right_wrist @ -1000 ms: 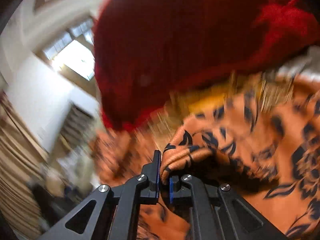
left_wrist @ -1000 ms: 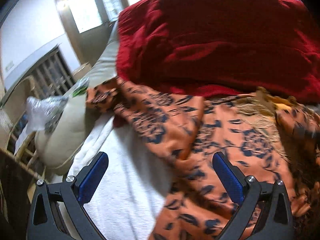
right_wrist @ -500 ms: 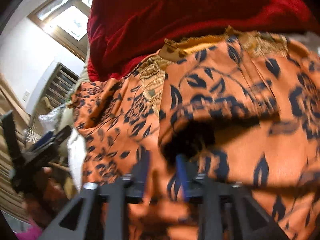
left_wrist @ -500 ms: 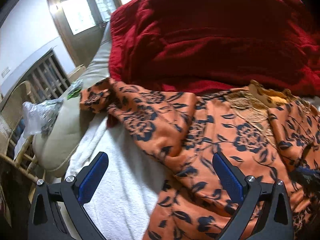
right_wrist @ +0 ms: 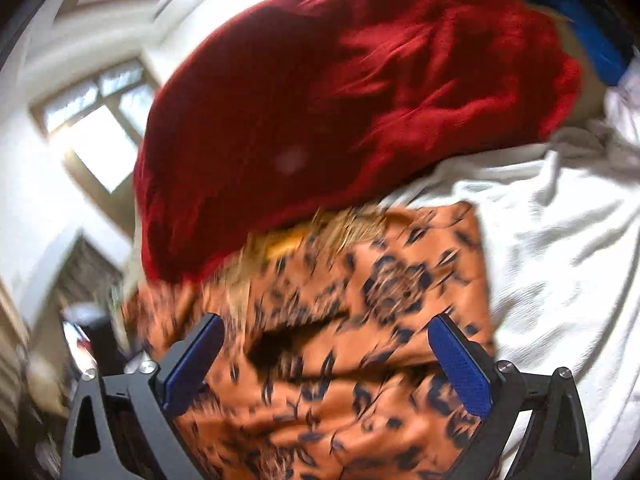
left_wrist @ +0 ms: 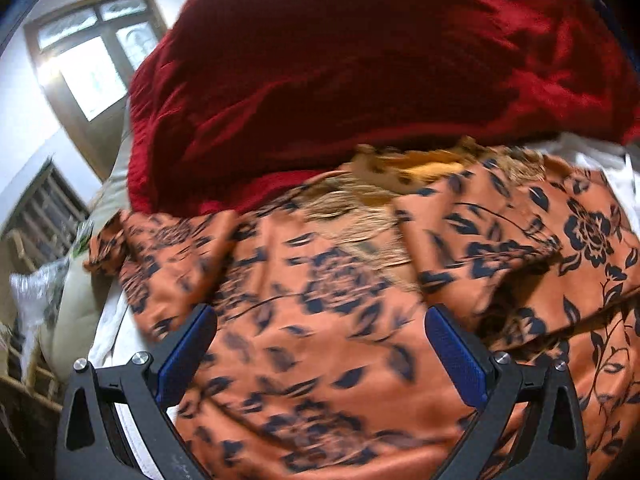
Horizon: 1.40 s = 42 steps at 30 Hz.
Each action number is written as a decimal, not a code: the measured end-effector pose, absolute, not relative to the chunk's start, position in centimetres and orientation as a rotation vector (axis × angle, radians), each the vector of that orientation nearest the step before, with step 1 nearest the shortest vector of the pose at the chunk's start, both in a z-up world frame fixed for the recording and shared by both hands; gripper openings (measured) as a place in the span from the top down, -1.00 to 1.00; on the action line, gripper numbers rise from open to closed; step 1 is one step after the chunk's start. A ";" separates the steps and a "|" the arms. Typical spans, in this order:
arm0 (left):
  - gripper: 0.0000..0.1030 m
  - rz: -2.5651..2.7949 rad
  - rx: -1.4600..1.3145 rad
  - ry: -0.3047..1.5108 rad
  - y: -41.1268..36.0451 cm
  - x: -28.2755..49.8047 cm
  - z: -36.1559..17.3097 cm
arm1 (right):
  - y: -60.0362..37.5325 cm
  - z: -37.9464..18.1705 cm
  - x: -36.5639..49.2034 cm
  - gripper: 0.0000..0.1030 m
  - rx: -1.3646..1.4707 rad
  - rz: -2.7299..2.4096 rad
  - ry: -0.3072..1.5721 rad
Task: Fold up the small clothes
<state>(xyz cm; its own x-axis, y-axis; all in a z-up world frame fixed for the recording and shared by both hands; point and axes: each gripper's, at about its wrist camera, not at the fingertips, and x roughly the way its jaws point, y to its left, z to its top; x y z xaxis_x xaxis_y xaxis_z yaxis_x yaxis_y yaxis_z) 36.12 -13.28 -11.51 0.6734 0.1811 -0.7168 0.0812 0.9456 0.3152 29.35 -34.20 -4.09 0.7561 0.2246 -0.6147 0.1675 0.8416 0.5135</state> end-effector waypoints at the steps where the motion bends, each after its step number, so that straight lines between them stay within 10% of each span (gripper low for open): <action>1: -1.00 0.052 0.343 0.835 -14.2 36.3 -11.7 | -35.0 -4.5 29.6 -0.98 0.604 0.012 0.731; 16: -1.00 0.254 0.508 0.762 -18.1 39.7 -13.0 | -35.4 -5.5 30.6 -0.92 0.626 0.009 0.740; 27: -1.00 0.480 0.191 0.858 -4.4 39.9 -9.4 | -33.4 -5.6 31.0 -0.89 0.523 -0.053 0.745; 33: -1.00 0.212 0.268 0.818 -10.8 38.6 -9.0 | -33.0 -6.3 32.0 -0.50 0.604 -0.051 0.744; 42: -1.00 0.161 0.527 0.797 -19.4 39.5 -13.2 | -35.1 -8.1 32.3 -0.50 0.725 -0.029 0.787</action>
<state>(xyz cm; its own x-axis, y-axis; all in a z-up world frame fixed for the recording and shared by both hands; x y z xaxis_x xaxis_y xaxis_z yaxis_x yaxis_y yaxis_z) 39.53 -19.45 -13.19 0.6945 0.3313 -0.6387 0.0569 0.8596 0.5078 32.26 -35.08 -8.13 0.7188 0.2356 -0.6541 0.2826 0.7607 0.5844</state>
